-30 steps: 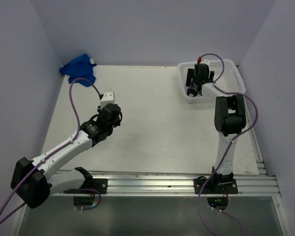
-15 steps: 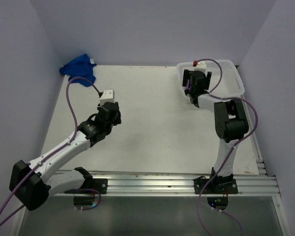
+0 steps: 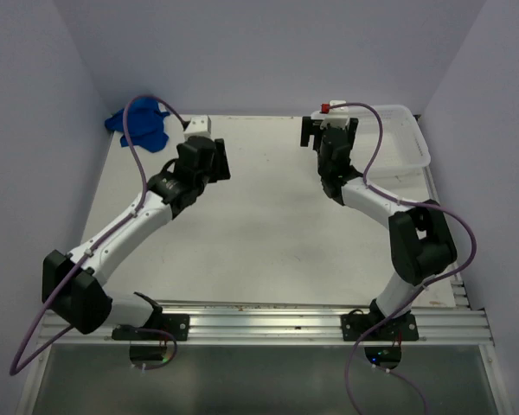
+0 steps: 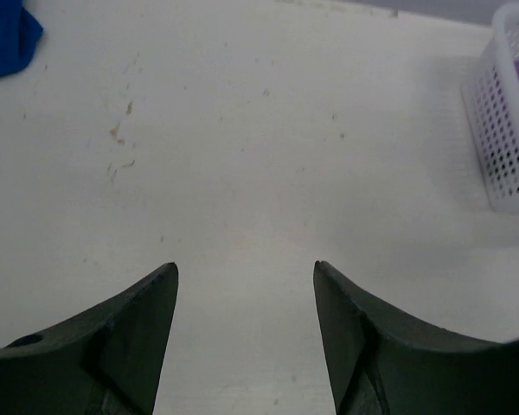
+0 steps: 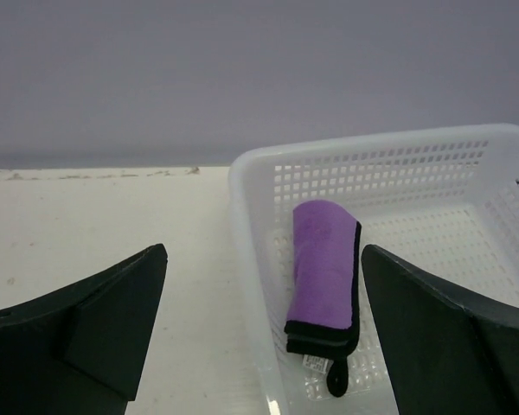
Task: Roll the towels
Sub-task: Place the rolled towel into the container, then grab a towel with the left arm
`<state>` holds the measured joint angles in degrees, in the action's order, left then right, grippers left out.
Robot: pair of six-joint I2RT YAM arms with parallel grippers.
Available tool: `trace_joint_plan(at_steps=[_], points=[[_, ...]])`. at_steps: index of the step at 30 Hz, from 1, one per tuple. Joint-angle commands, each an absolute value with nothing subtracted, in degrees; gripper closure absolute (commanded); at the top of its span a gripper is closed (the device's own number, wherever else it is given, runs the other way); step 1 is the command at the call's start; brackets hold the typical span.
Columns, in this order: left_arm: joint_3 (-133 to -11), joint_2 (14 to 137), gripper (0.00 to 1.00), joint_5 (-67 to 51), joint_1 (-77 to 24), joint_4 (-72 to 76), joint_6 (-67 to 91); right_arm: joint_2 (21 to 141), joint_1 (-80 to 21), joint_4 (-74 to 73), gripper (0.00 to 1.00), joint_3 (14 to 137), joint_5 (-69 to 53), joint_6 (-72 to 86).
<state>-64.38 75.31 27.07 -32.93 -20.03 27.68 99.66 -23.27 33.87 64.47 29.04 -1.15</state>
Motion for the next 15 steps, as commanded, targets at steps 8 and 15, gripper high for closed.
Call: trace_joint_plan(at_steps=[8,15], points=[[-101.65,111.81,0.32,15.55,-7.49,-30.64,26.72,81.13,-37.08,18.31,0.01,55.83,19.1,13.59],[-133.0,138.84,0.32,16.34,-1.59,-39.1,28.04,76.55,-45.43,16.7,0.01,48.26,6.45,19.95]])
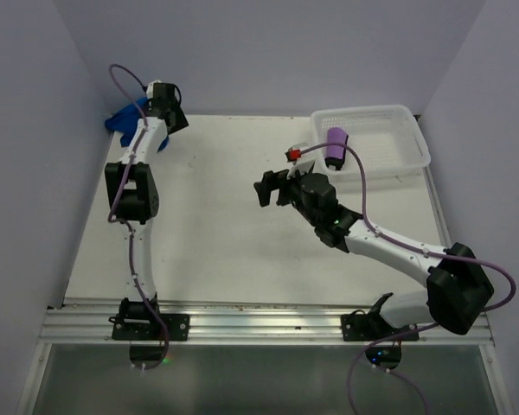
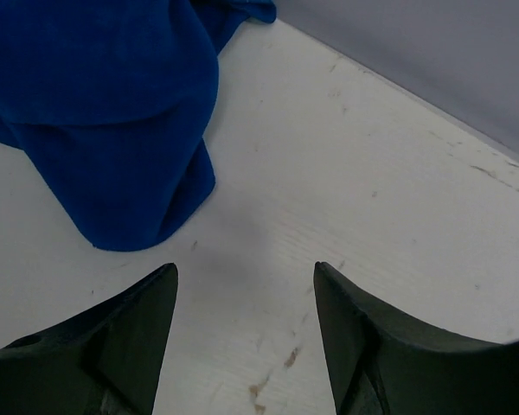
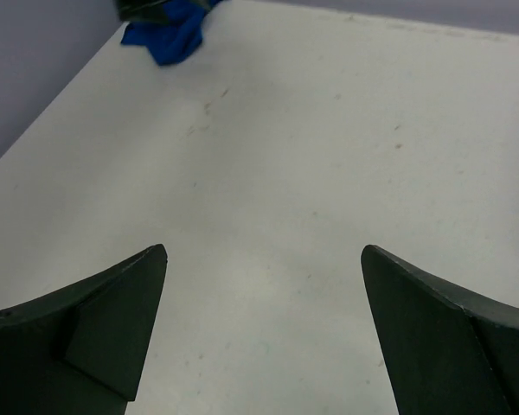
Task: Roll the towels
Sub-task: Grab a towel with the left arm
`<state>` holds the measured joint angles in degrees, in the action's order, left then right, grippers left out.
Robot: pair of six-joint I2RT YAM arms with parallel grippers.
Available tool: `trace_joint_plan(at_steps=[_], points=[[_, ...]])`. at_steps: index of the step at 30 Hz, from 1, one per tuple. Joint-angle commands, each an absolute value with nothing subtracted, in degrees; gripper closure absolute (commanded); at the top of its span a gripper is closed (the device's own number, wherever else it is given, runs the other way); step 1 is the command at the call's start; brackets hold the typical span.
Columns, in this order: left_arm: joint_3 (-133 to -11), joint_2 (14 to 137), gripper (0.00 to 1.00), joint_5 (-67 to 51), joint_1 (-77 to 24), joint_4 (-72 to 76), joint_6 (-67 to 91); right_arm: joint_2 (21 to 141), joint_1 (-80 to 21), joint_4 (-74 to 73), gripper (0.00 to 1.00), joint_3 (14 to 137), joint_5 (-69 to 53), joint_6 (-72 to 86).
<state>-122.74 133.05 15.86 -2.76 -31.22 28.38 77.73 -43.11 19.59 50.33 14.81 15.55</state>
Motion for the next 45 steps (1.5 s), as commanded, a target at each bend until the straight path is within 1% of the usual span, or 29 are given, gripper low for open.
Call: trace_joint_plan(at_steps=[1,3,5,6,10,14,19,23,25,26,27,29,30,31,32,34,36,39,40,42,43,44,45], points=[[-135.59,142.78,0.32,17.3,-1.23,-40.16,28.12,76.55,-45.96,15.13,0.01,48.08,5.55,20.65],[-137.37,144.4,0.32,19.41,-0.1,-39.12,28.12,76.38,-47.19,14.33,0.01,47.11,1.87,21.01],[-134.67,143.53,0.32,20.3,0.09,-35.1,28.56,76.12,-47.81,13.28,0.01,46.06,1.14,21.09],[-131.86,143.0,0.32,20.3,2.09,-33.94,28.83,76.03,-48.07,13.45,0.01,45.53,0.62,21.09],[-130.87,143.43,0.32,21.18,3.08,-32.52,29.71,76.81,-48.16,14.06,0.01,43.86,-0.95,20.75],[-130.17,144.14,0.32,20.92,3.78,-30.94,30.32,77.96,-48.25,13.62,0.01,44.03,-1.84,20.57],[-125.69,141.33,0.32,19.95,3.95,-26.46,30.59,80.5,-48.16,13.8,0.01,44.56,-2.28,20.74],[-127.44,143.26,0.32,19.6,4.92,-27.16,31.02,82.7,-48.16,13.36,0.01,45.61,-2.2,20.83],[-128.76,145.1,0.39,18.99,5.53,-28.03,32.08,83.32,-48.16,12.75,0.01,45.97,-2.02,20.66],[-129.11,145.46,0.45,18.55,6.15,-28.12,32.17,83.84,-48.16,12.66,0.01,46.14,-2.02,20.57],[-129.02,145.63,0.61,18.54,6.33,-28.12,32.25,83.93,-48.16,12.57,0.01,46.32,-1.85,20.57],[-128.5,145.55,0.78,18.72,6.42,-27.34,32.08,84.37,-48.16,12.57,0.04,46.23,-2.11,20.39],[-127.45,145.29,0.92,18.72,6.42,-26.99,32.08,84.46,-48.16,12.57,0.05,46.23,-2.11,20.3],[-127.01,144.76,1.0,18.72,6.42,-26.11,31.91,84.64,-48.25,12.48,0.07,46.23,-2.46,20.3],[-126.57,144.58,1.0,18.72,6.42,-25.93,31.73,84.64,-48.16,12.48,0.1,46.32,-2.81,20.13],[-126.13,143.71,1.0,17.94,6.42,-25.41,31.2,84.81,-48.16,12.13,0.13,46.49,-3.08,20.3],[-123.06,141.87,1.0,16.35,5.98,-24.26,30.15,84.73,-48.16,12.13,0.17,46.58,-3.78,20.3],[-114.89,134.23,1.0,16.17,3.96,-19.96,27.78,83.42,-48.25,11.43,0.22,47.37,-4.66,21.0],[-112.87,129.25,1.0,16.52,3.09,-18.99,27.51,82.8,-48.16,10.38,0.23,47.72,-4.75,21.35],[-105.41,122.99,1.0,16.26,0.62,-17.76,26.46,81.39,-48.34,8.8,0.25,48.51,-3.61,21.45],[-102.42,115.91,1.0,16.35,-1.47,-16.45,26.19,79.47,-48.43,6.7,0.25,48.86,-2.73,21.1],[-96.3,112.1,1.0,16.52,-4.45,-15.83,26.02,78.41,-48.86,5.55,0.24,49.13,-1.51,20.92],[-93.11,104.14,1.0,16.35,-6.05,-15.56,26.8,77.35,-48.95,4.41,0.24,49.22,-0.1,21.0]])
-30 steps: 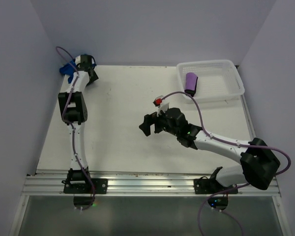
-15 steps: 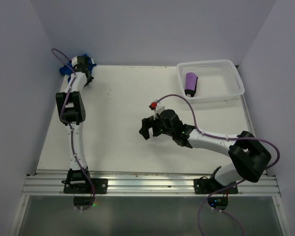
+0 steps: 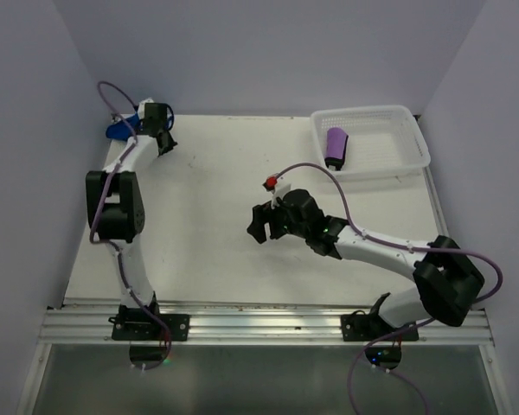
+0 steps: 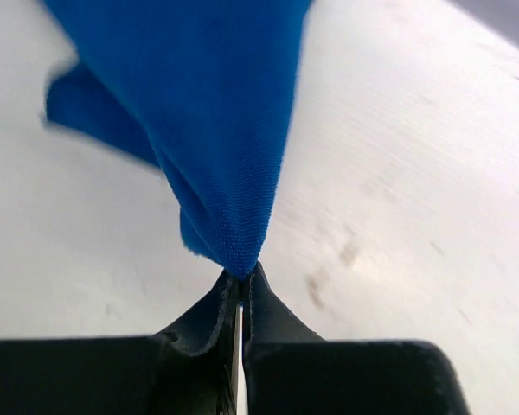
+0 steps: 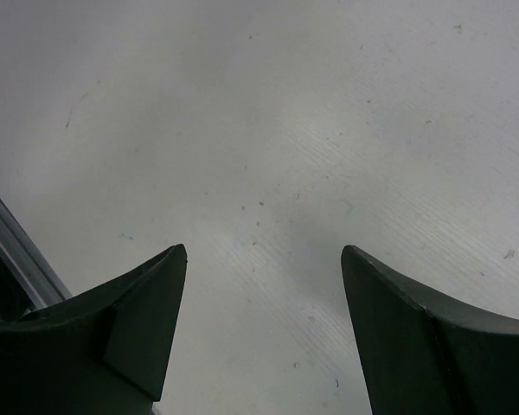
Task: Roll the towels
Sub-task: Grab a towel with the left arm, then move the towel to the center of the board
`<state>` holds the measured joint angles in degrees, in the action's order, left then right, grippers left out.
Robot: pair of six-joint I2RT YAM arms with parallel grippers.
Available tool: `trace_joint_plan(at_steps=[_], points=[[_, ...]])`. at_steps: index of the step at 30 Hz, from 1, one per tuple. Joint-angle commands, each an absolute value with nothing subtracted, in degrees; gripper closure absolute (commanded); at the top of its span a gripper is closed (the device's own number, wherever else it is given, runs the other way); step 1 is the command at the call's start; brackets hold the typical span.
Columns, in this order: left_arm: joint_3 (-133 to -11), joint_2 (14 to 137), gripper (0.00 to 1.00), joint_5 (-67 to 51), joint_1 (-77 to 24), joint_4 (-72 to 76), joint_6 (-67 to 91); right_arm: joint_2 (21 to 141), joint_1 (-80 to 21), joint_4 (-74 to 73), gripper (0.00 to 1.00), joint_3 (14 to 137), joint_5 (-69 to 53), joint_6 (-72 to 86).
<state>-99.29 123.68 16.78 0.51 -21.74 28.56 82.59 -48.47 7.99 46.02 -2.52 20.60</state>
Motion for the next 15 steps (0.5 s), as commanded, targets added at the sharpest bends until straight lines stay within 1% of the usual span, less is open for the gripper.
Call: trace_joint_plan(at_steps=[1,2,3,4,6,7,8,10,11,12,15], points=[[-89.6,99.89,1.0,15.48,-7.54,-14.51,27.24,75.08,-49.04,1.61,0.23,49.39,2.0,21.27],[-82.95,95.75,1.0,14.16,-10.78,-13.72,28.12,73.93,-49.22,0.19,0.23,50.35,3.5,21.53],[-80.36,91.97,1.0,13.98,-12.81,-13.54,28.39,72.61,-49.31,-2.0,0.23,50.71,6.82,22.06],[-78.51,85.58,1.0,13.97,-17.62,-14.58,28.39,71.38,-49.39,-4.98,0.23,51.06,8.6,23.71],[-75.16,78.79,1.0,14.85,-23.17,-17.82,28.91,66.46,-49.66,-7.63,0.24,50.63,12.37,28.7],[-74.1,77.1,1.0,14.33,-28.25,-18.28,29.53,64.71,-49.66,-9.73,0.25,49.23,15.26,30.57],[-71.66,75.6,1.0,11.63,-30.39,-18.54,29.97,60.42,-49.66,-10.63,0.26,48.35,16.77,32.5],[-69.1,72.52,1.0,10.99,-33.82,-19.77,32.6,56.1,-49.66,-13.52,0.27,45.2,19.93,37.16],[-65.86,71.9,1.0,10.2,-36.54,-19.6,33.22,54.16,-49.66,-14.75,0.28,44.13,20.82,38.57],[-64.18,71.46,1.0,10.2,-37.35,-19.51,34.35,50.49,-49.66,-15.98,0.29,43.25,21.44,39.8],[-59.16,69.62,1.0,9.58,-39.72,-17.16,36.47,44.77,-49.66,-21.52,0.3,40.96,23.11,43.14]])
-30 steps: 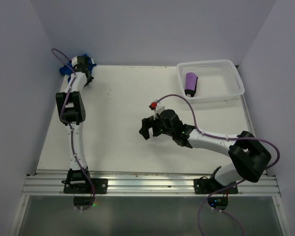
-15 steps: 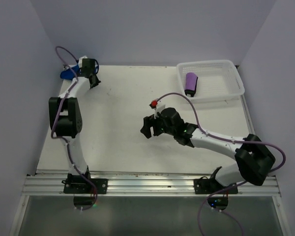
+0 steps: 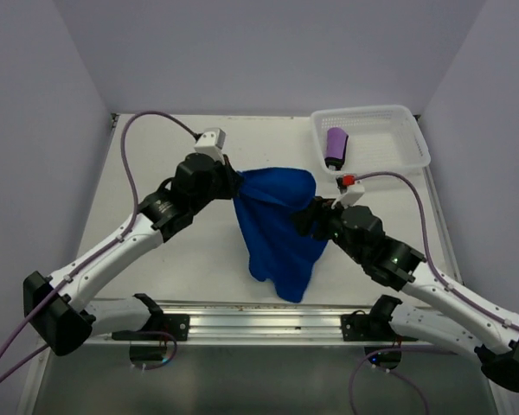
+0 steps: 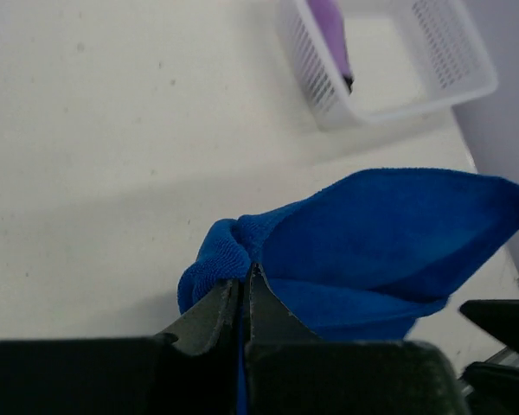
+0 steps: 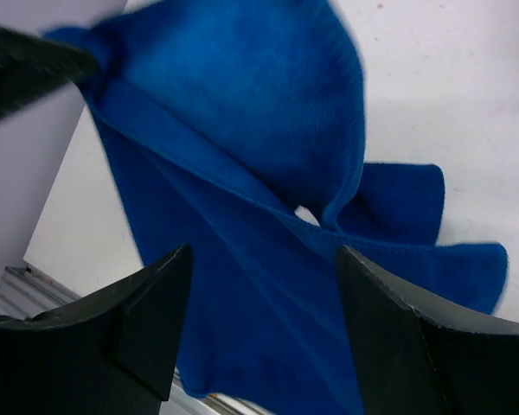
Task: Roll the towels
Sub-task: Move the towel to the center of the board, then flatten the towel
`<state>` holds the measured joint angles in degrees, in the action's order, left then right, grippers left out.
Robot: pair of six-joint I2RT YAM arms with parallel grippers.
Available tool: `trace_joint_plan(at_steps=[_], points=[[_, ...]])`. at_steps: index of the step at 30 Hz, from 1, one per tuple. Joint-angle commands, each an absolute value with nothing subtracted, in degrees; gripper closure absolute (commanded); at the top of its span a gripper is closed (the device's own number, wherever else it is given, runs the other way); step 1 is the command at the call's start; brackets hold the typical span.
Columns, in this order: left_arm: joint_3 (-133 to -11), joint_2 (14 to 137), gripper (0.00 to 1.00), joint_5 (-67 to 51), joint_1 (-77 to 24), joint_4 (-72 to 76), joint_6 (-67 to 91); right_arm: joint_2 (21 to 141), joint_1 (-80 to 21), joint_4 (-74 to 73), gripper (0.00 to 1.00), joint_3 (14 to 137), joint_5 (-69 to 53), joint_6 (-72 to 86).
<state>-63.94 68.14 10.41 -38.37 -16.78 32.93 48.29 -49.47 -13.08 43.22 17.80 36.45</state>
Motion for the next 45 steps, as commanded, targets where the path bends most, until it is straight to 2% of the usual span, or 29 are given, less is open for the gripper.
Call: trace_joint_plan(at_steps=[1,7,11,15,18,19,25,27,30,31,35,42,45], points=[[-57.85,69.17,1.0,9.32,-41.03,-16.53,37.0,43.61,-49.66,-23.88,0.31,40.17,23.38,43.42],[-56.61,66.98,1.0,11.16,-42.36,-18.19,39.46,38.5,-49.66,-30.14,0.3,39.46,24.35,44.21],[-51.69,65.31,0.61,11.87,-42.36,-18.46,41.22,41.12,-49.66,-29.8,0.3,39.99,21.89,43.25],[-49.05,63.81,0.53,12.65,-42.45,-18.89,41.22,45.96,-49.66,-27.61,0.3,40.34,20.31,42.19],[-48.87,62.76,0.48,15.72,-42.36,-21.08,40.7,51.14,-49.66,-26.46,0.35,40.95,19.69,41.4],[-49.04,62.49,0.46,16.6,-42.36,-21.53,40.43,52.28,-49.66,-25.67,0.4,41.22,19.69,41.14],[-51.14,64.24,0.39,19.78,-42.28,-20.13,35.69,60.72,-49.66,-19.53,0.56,41.92,18.73,39.82],[-52.2,67.39,0.38,19.34,-42.28,-19.69,34.72,65.01,-49.66,-18.02,0.58,43.15,17.49,37.37],[-53.35,71.35,0.38,17.41,-42.1,-18.2,34.1,69.94,-49.66,-19.42,0.5,47.01,18.8,35.51],[-53.44,72.06,0.38,17.14,-42.1,-17.76,34.19,72.66,-49.66,-19.95,0.44,48.33,19.07,35.07],[-53.35,74.79,0.38,15.04,-41.84,-15.74,33.58,77.87,-49.48,-19.6,0.39,48.61,22.14,34.28],[-55.11,77.69,0.38,12.75,-38.42,-15.03,30.59,79.27,-42.9,-12.76,0.41,43.42,18.03,34.63],[-56.07,78.75,0.38,11.43,-37.01,-14.42,29.71,81.38,-39.38,-5.31,0.41,39.74,11.61,32.71]])
